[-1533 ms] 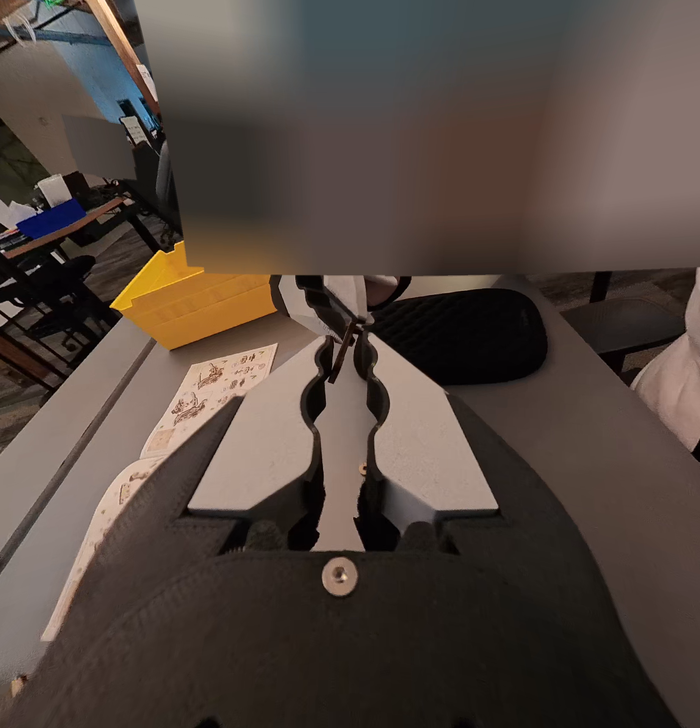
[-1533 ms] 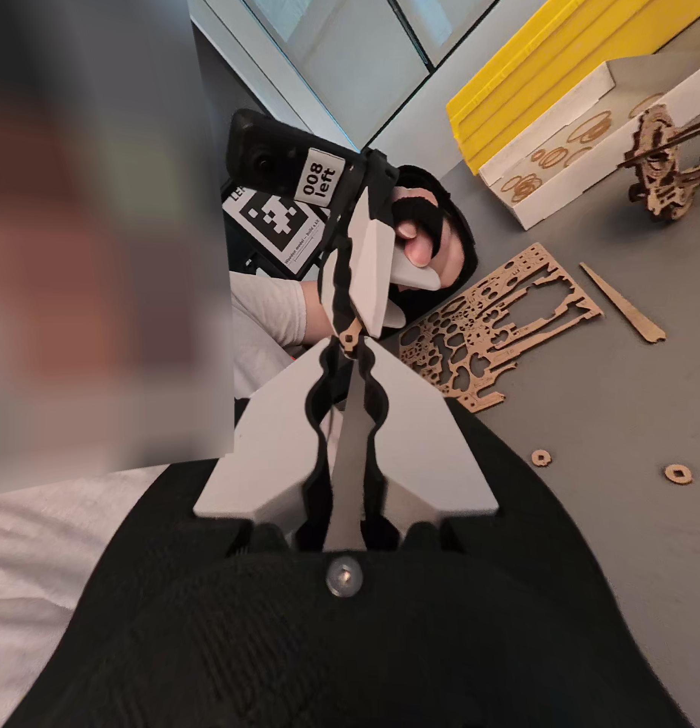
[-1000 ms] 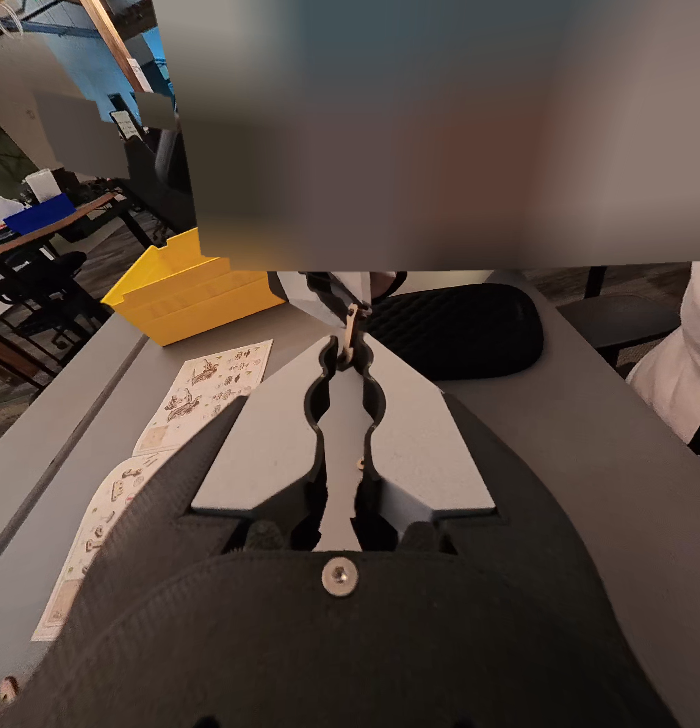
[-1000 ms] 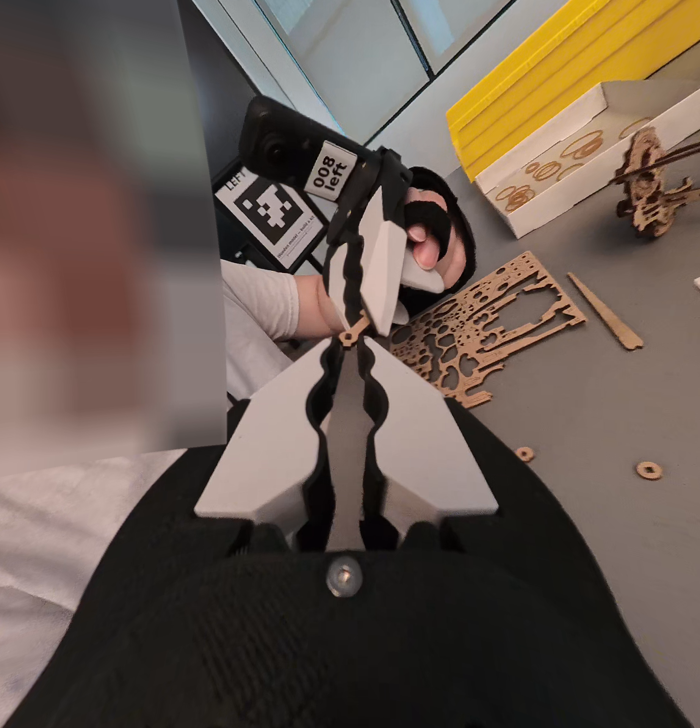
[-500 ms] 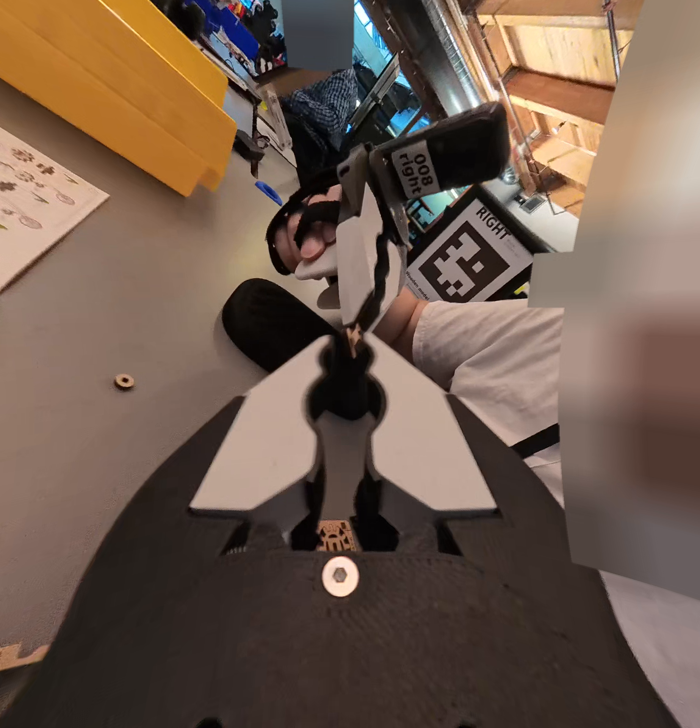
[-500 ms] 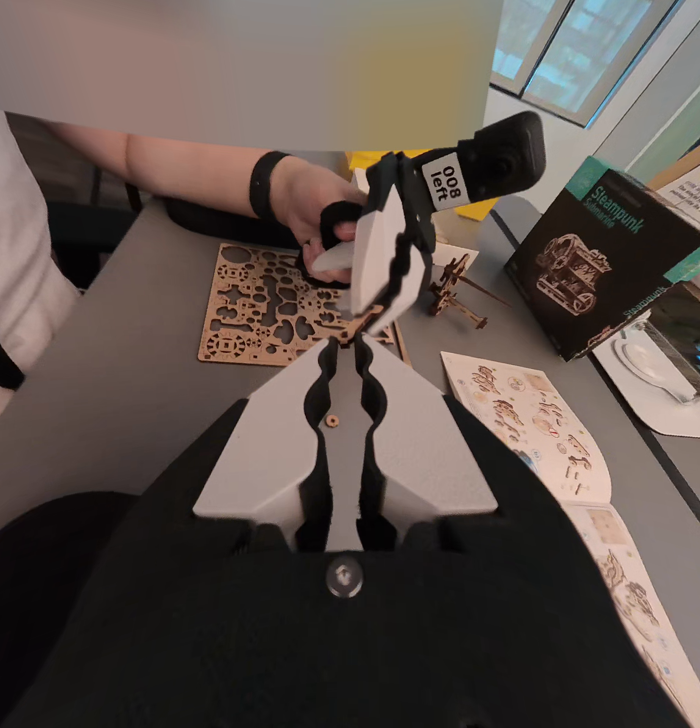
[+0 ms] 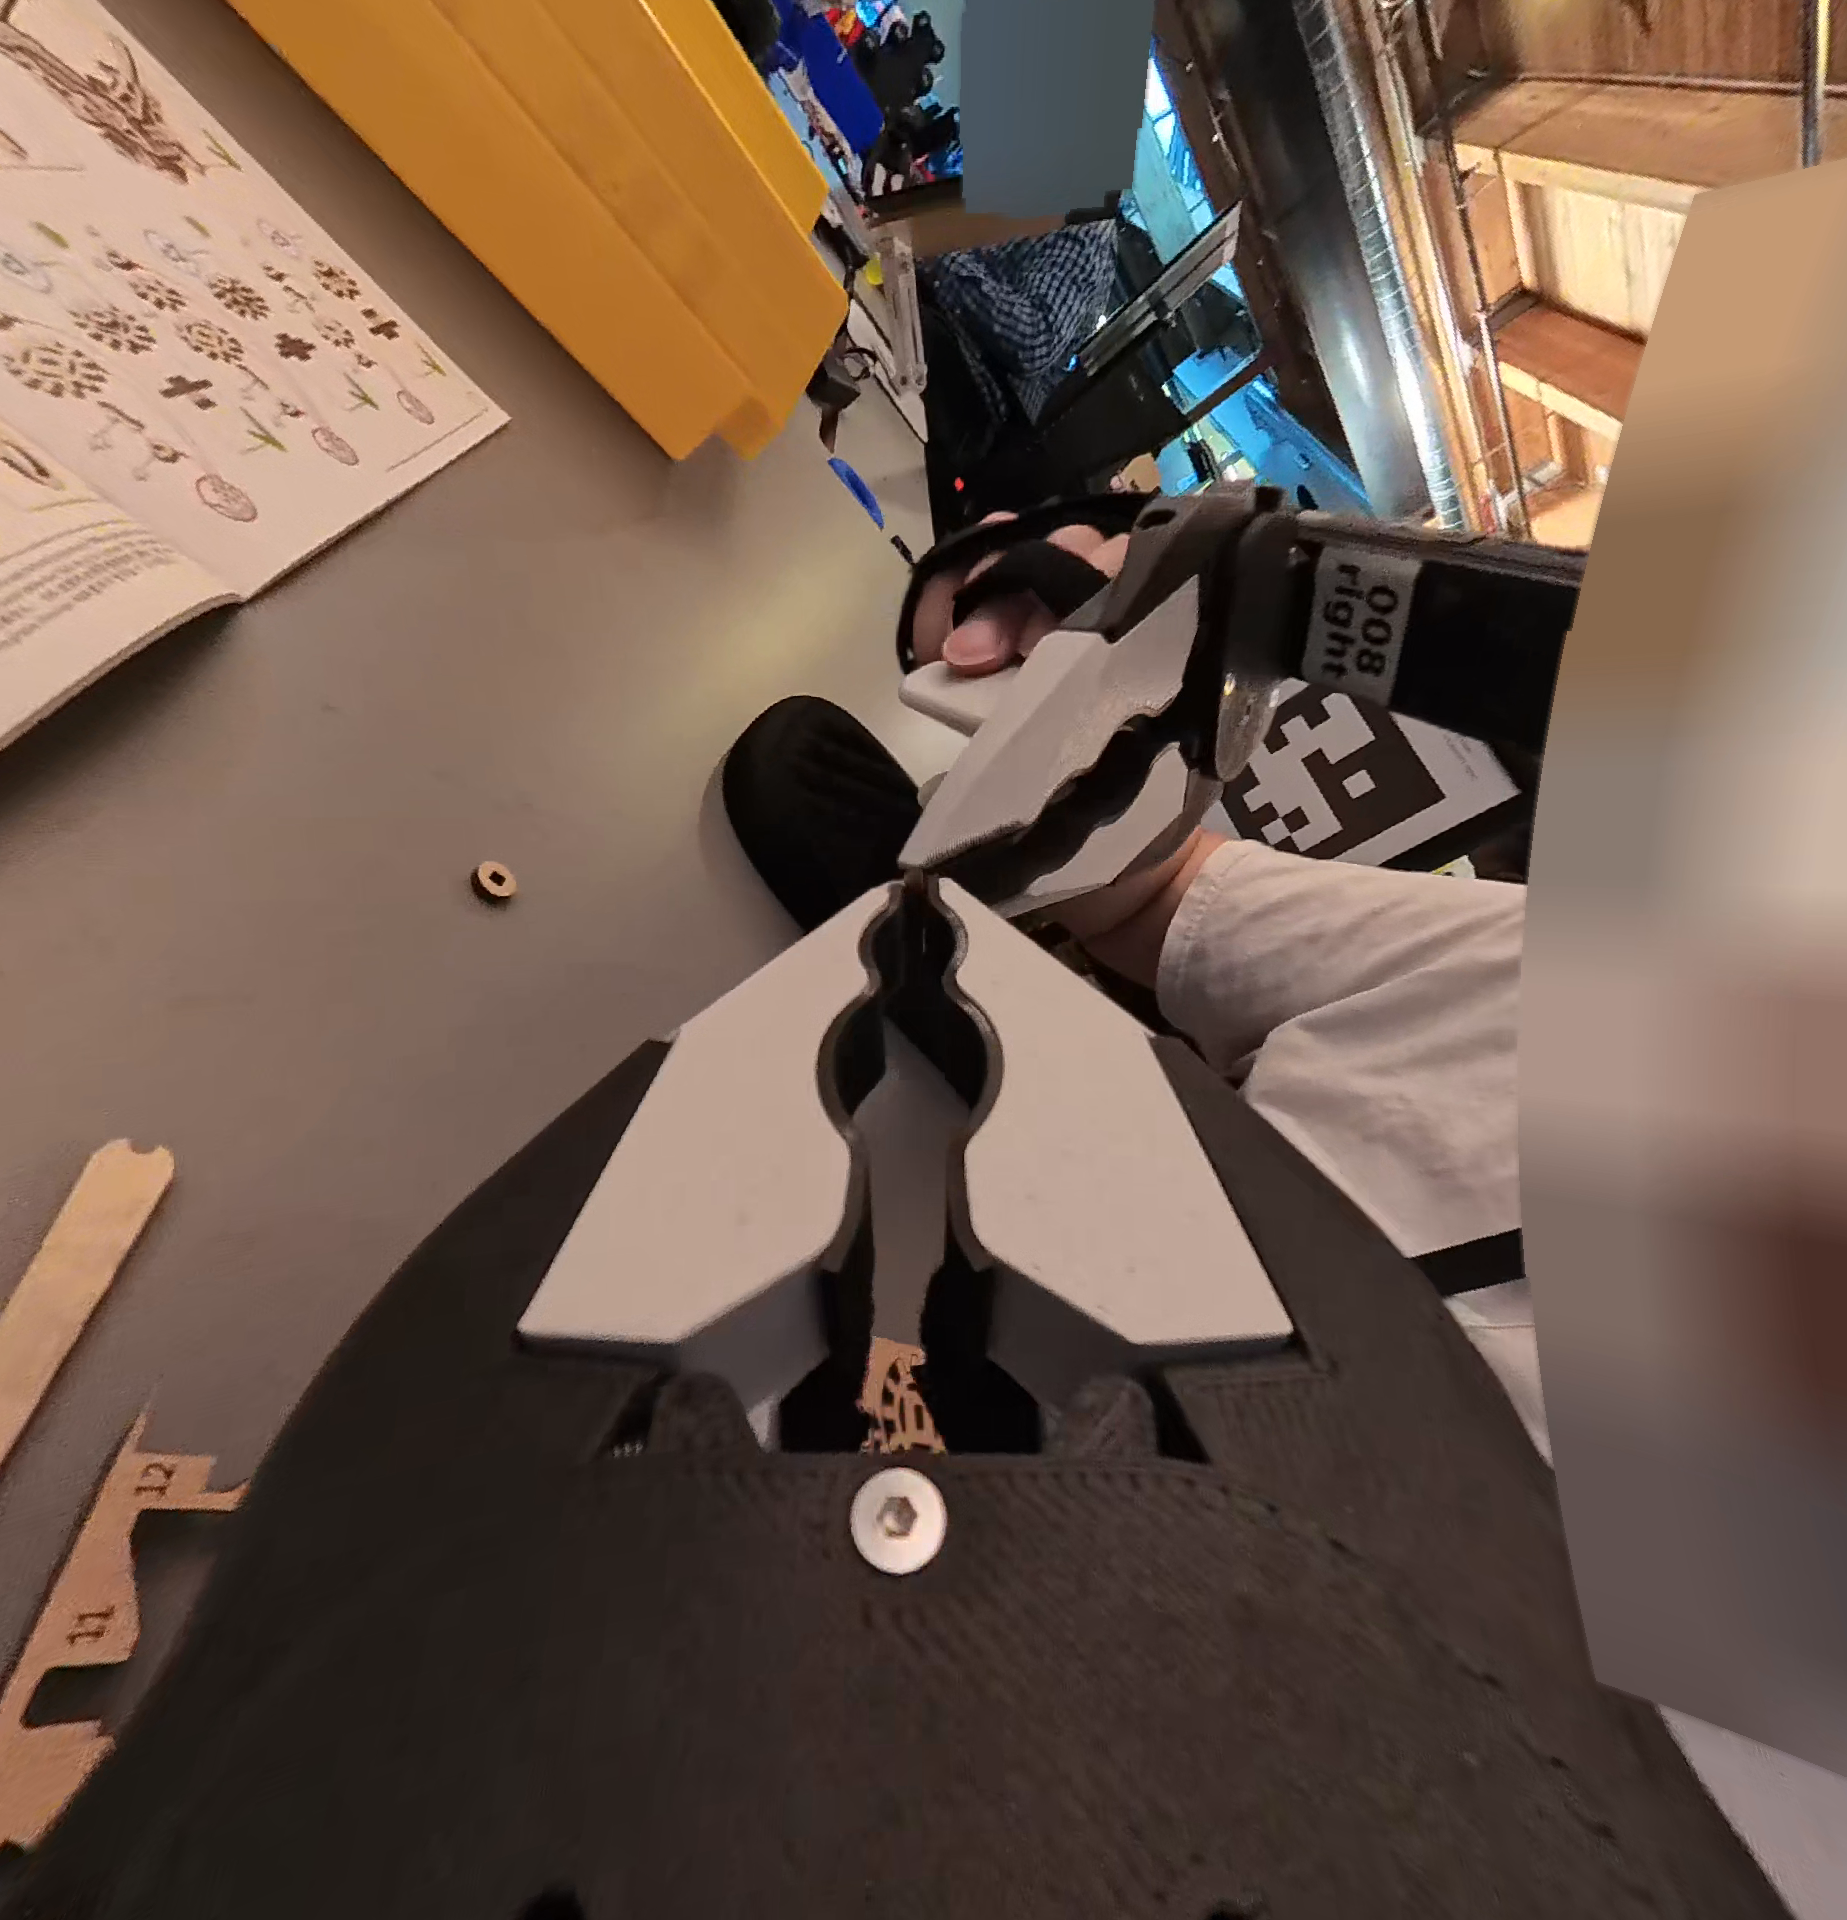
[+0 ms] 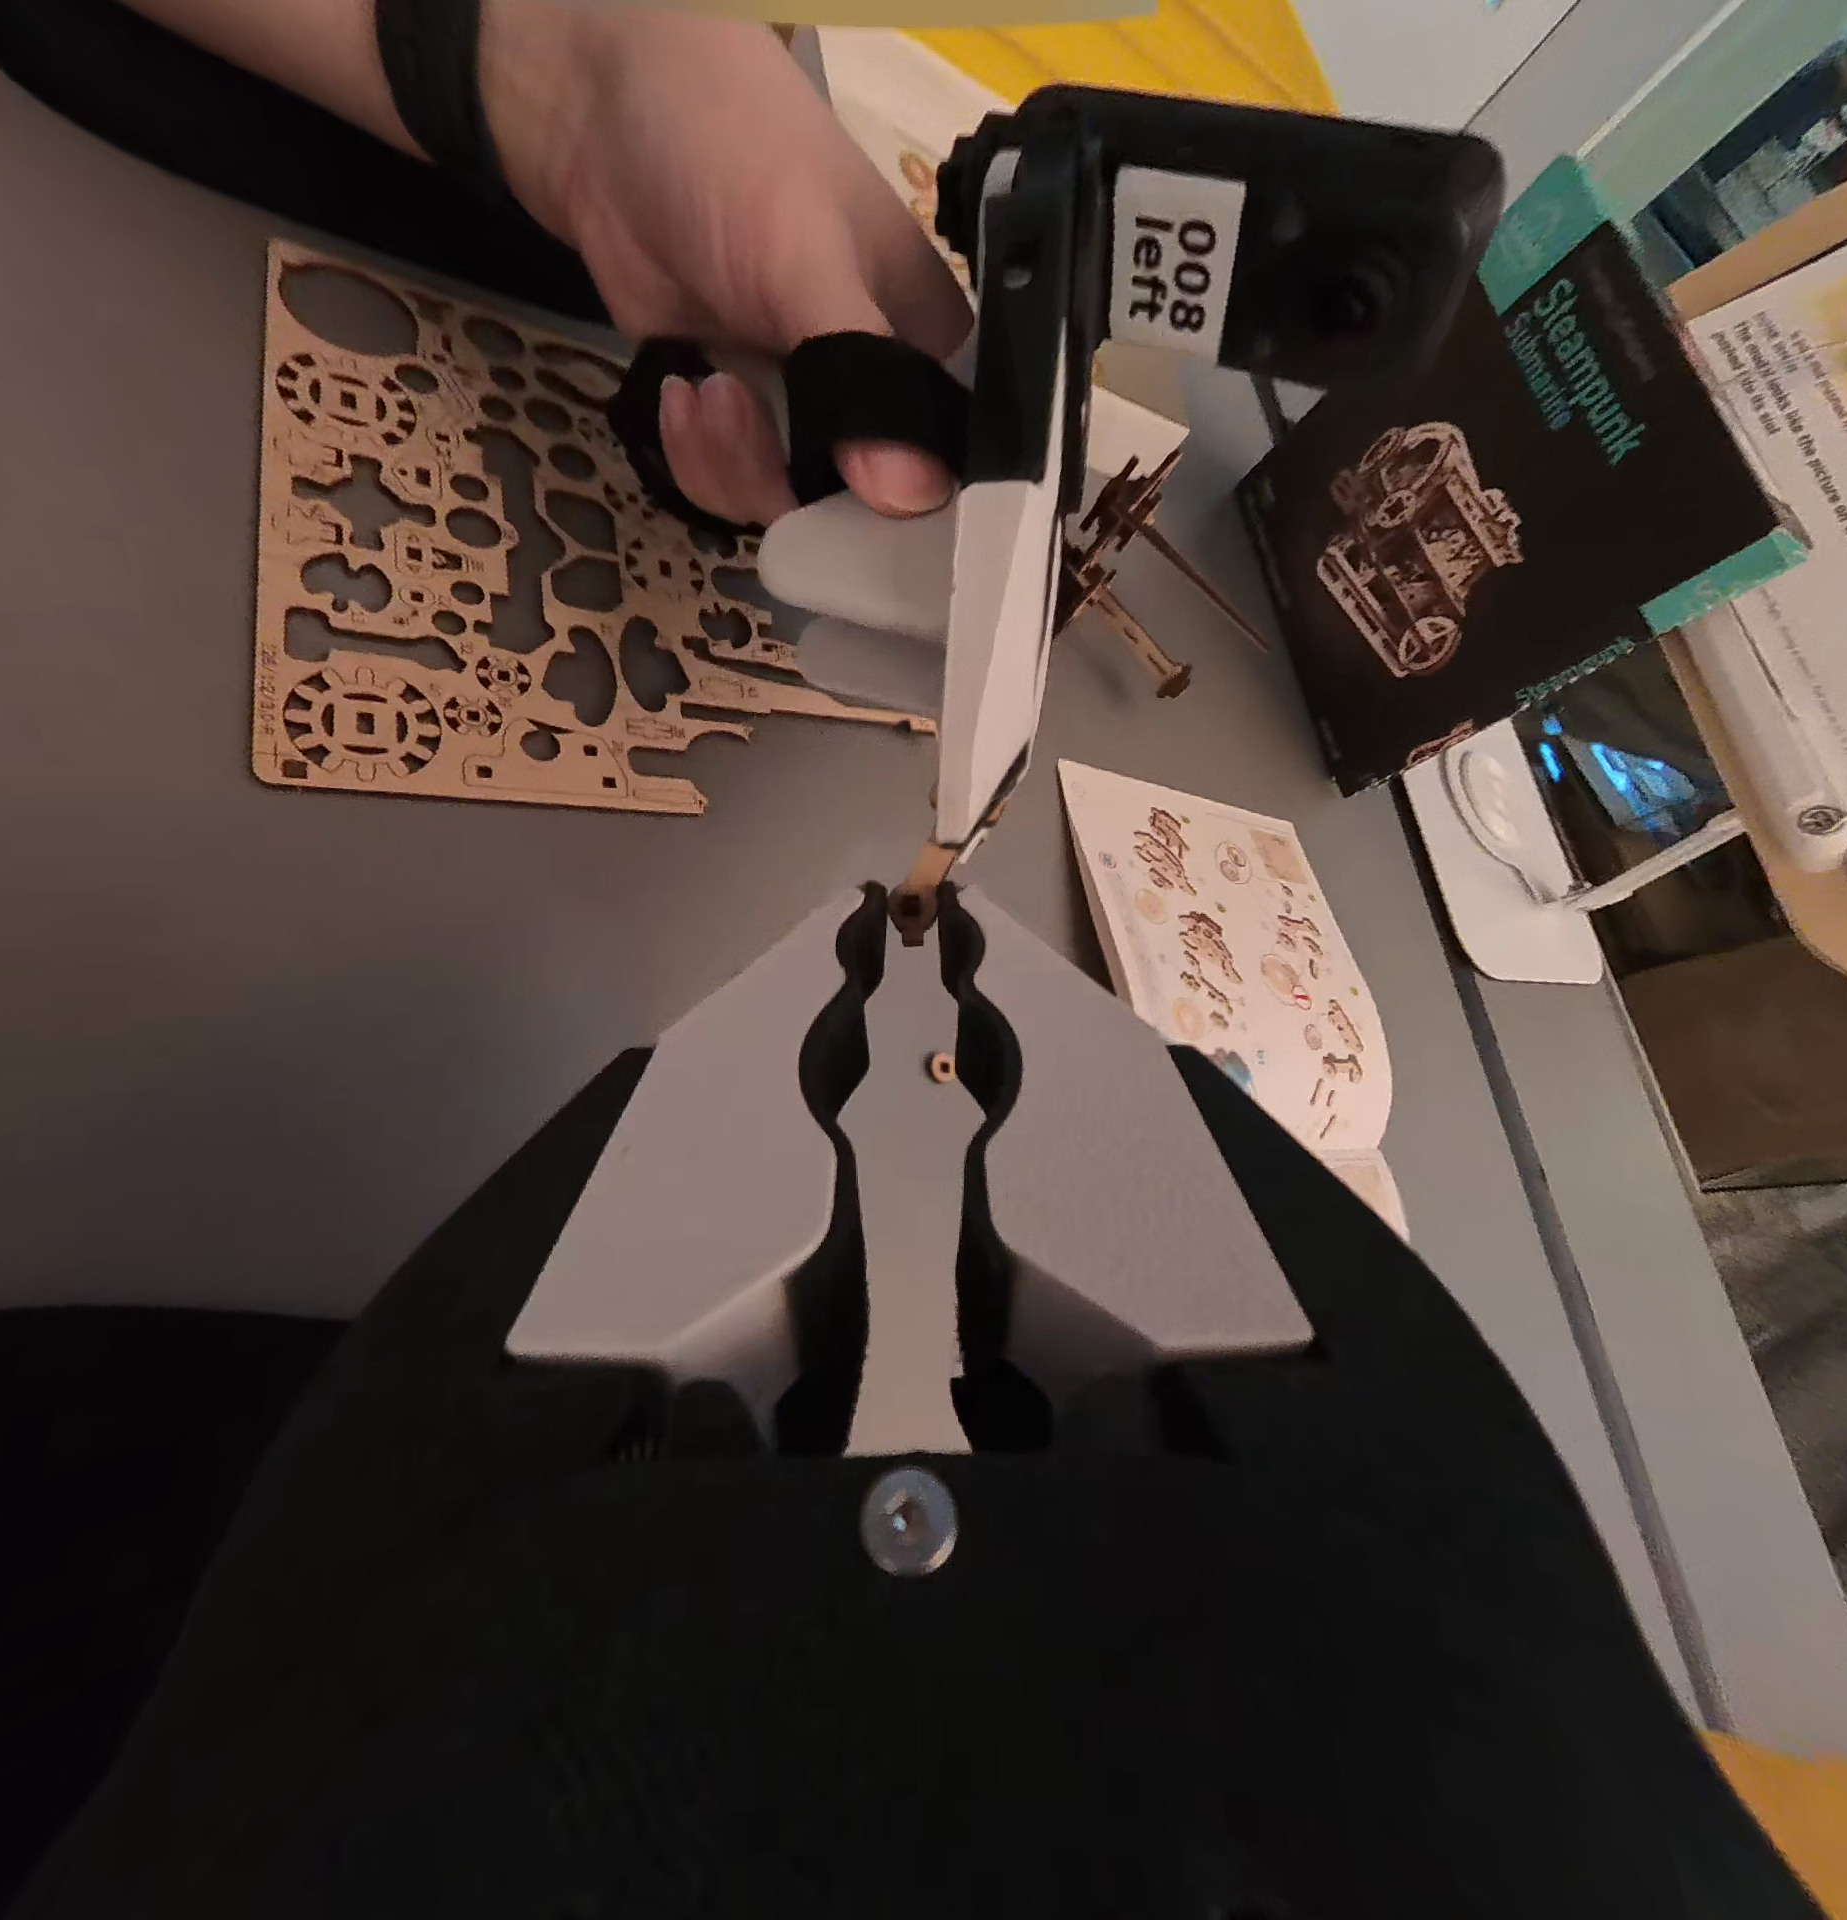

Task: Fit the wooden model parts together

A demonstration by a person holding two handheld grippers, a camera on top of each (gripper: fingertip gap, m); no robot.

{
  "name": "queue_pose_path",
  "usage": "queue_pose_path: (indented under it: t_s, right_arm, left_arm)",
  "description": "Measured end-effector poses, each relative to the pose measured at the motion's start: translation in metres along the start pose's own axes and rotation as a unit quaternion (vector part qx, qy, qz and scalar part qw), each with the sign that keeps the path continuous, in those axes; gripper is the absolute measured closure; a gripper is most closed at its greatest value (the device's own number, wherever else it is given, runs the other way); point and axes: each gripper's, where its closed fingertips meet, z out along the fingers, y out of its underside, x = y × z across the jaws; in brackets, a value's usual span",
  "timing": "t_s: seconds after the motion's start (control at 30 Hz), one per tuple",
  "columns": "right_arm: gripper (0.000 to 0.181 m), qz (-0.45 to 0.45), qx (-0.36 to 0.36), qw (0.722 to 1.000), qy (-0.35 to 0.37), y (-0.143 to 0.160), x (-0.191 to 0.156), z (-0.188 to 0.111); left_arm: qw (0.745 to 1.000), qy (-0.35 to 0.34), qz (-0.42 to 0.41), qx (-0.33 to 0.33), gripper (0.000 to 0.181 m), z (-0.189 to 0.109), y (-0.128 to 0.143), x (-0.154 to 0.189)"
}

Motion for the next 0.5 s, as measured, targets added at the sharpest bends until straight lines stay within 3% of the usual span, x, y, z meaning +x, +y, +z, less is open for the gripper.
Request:
queue_pose_path:
  t_s: [0.2,0.27,0.37,0.5]
  right_arm:
    - [0.174,0.049,-0.012,0.998,-0.037,0.007,-0.007,0.000]
    - [0.174,0.098,-0.032,0.993,-0.059,0.026,-0.012,0.008]
    - [0.174,0.194,-0.053,0.970,-0.140,0.055,-0.032,0.020]
    - [0.173,0.174,-0.040,0.971,-0.157,0.052,-0.030,0.020]
  left_arm:
    - [1.000,-0.004,-0.019,-0.010,0.179,0.003,0.005,-0.004]
    - [0.999,-0.050,-0.011,-0.012,0.154,0.000,0.004,-0.019]
    - [0.996,-0.084,0.008,-0.012,0.157,-0.010,0.000,-0.029]
    - [0.996,-0.086,0.015,-0.005,0.161,-0.016,-0.004,-0.028]
